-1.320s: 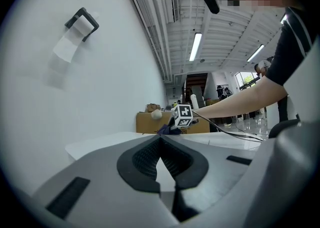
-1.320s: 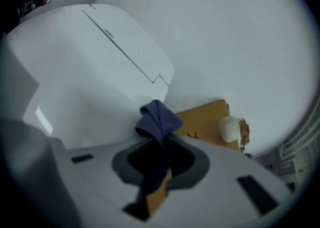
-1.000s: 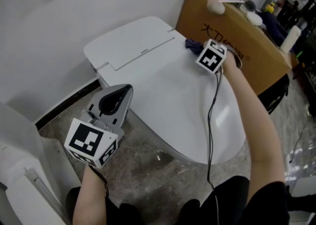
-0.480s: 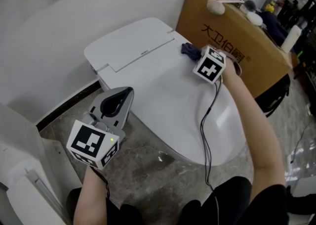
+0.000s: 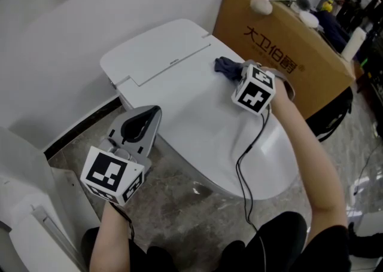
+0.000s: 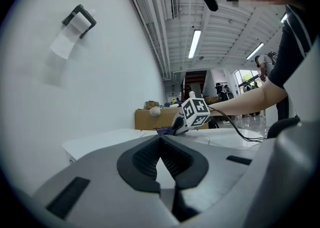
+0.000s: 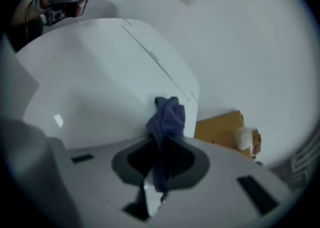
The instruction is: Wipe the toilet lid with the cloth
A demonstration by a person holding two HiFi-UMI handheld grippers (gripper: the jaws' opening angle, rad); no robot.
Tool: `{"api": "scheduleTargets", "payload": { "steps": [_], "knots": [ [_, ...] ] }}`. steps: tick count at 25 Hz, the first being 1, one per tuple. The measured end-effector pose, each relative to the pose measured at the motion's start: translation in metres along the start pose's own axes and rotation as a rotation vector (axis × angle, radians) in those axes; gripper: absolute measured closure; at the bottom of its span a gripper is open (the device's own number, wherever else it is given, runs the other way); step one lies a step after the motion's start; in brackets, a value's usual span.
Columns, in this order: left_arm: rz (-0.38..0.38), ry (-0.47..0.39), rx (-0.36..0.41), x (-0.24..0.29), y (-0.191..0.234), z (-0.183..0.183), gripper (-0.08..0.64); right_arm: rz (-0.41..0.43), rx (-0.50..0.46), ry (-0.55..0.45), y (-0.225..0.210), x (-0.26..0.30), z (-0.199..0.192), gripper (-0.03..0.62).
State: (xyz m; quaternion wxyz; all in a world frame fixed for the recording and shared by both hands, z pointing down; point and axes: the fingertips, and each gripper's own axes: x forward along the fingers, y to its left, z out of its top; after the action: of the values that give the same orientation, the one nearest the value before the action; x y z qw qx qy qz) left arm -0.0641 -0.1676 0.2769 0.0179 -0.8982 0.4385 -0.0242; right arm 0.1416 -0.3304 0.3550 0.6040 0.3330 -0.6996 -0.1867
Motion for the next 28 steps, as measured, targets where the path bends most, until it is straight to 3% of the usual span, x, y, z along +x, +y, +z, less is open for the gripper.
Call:
{"api": "scheduleTargets", "payload": {
  "steps": [28],
  "knots": [
    [-0.005,0.013,0.003,0.003,0.000,-0.004,0.548,0.094,-0.087,-0.028,0.079,-0.062,0.039,0.525]
  ]
}}
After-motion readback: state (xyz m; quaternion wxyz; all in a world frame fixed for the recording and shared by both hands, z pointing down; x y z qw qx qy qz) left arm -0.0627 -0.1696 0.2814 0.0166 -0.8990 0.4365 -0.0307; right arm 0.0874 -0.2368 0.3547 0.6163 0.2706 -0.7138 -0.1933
